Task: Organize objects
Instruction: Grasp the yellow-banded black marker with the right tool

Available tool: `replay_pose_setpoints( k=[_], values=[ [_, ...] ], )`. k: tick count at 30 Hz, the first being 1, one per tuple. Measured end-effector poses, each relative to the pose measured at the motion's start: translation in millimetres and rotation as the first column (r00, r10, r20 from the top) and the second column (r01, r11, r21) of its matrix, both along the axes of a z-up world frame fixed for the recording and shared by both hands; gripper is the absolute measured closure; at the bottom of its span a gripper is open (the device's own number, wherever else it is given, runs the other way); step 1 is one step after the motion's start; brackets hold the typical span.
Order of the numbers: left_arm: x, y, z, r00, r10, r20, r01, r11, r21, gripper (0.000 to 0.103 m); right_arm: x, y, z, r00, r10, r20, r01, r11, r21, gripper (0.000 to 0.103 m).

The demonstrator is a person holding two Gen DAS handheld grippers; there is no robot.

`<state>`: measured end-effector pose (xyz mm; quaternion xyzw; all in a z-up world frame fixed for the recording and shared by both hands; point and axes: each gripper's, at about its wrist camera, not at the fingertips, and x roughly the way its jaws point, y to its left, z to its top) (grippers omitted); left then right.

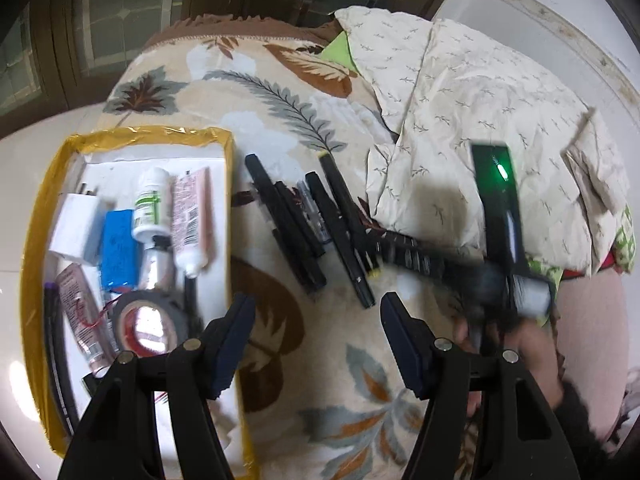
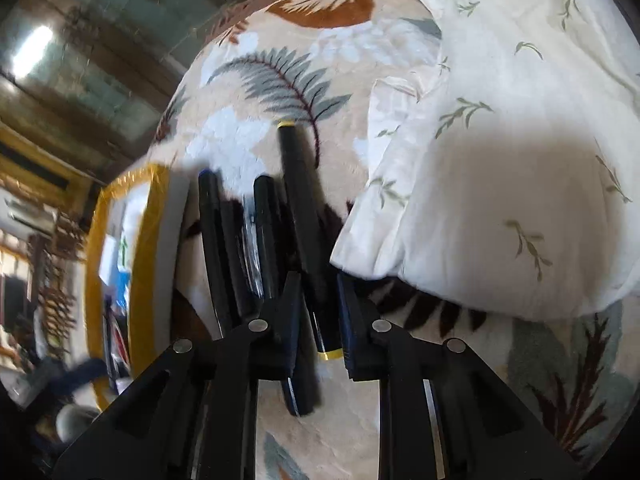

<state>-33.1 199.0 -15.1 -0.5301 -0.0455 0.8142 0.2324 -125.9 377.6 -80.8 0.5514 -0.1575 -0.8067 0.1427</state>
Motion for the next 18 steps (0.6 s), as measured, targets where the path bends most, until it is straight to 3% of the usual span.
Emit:
replay_pose_setpoints(
  k=[5, 11, 15, 17, 18],
  values=[
    [-20, 17, -11, 0.999, 0.025, 0.021, -0.024, 0.998, -0.055, 0.041, 33, 12, -2, 1.000, -0.020, 0.014, 0.020, 1.000, 0.000, 0.087],
    [-47, 39, -30, 0.997, 0.050, 0.059, -0.041, 0.989, -0.145, 0.064, 65, 24, -4, 0.999, -0.041, 0.015, 0.042, 0.999, -0.006, 0.087],
    [-55, 51, -45, 0.995, 0.053, 0.081, -0.035, 0.976, -0.216, 0.068, 66, 29, -7, 0.999, -0.050, 0.018, 0.051, 0.998, -0.028, 0.087],
    [-60, 53, -53, 0.992, 0.057, 0.111, -0.035, 0.981, -0.193, 0.071, 65, 29, -7, 0.999, -0.049, 0.020, 0.049, 0.998, -0.030, 0.087],
    [-61, 54, -56, 0.992, 0.061, 0.108, -0.037, 0.977, -0.212, 0.081, 64, 27, -7, 0.999, -0.050, 0.021, 0.051, 0.998, -0.032, 0.087]
  ],
)
